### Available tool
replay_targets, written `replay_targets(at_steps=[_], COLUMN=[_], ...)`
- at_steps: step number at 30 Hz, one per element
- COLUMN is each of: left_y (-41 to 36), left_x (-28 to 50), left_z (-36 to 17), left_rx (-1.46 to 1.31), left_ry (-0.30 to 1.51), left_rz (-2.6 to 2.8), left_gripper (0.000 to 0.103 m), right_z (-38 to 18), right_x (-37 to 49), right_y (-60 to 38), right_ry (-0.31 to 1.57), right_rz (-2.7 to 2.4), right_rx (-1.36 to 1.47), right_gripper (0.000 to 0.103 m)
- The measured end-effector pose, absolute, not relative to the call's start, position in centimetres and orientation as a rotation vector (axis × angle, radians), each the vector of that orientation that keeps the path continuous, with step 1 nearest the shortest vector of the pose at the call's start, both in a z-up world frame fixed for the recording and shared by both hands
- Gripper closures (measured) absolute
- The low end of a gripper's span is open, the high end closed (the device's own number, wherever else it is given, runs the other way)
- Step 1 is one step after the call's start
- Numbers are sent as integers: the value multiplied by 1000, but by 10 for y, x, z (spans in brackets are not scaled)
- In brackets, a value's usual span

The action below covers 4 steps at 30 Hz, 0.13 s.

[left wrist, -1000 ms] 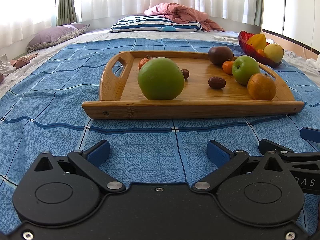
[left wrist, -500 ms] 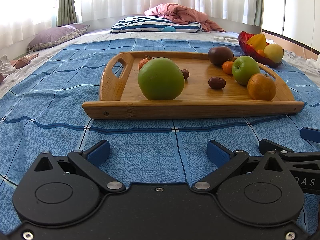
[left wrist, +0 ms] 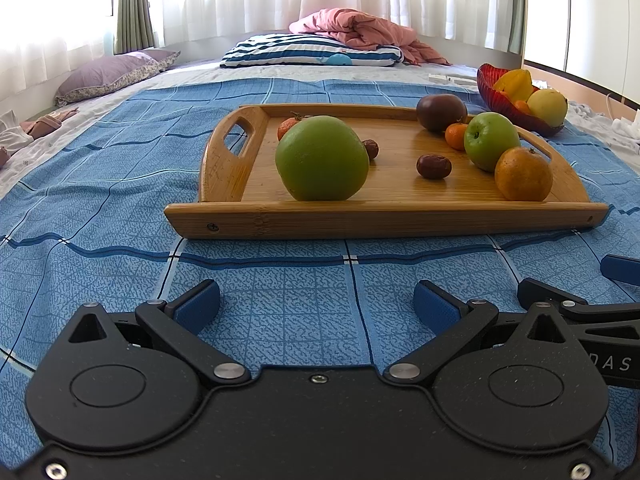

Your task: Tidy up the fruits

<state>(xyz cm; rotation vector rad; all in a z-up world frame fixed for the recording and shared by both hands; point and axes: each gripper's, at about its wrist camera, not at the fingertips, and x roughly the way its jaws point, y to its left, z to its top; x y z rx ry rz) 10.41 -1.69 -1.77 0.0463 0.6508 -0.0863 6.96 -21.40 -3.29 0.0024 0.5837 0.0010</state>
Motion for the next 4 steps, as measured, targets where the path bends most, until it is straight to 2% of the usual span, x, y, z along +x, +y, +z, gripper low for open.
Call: replay_targets(at_steps=[4], left_y=[-17], left_x=[106], left_z=[-16], left_rx=[46], left_ry=[649], left_rz=[-85], left_gripper=[0], right_z=[-33], right_x=[69], right_y=[-214], right_ry=[583], right_rz=[1], right_rx=[3], right_gripper=[0])
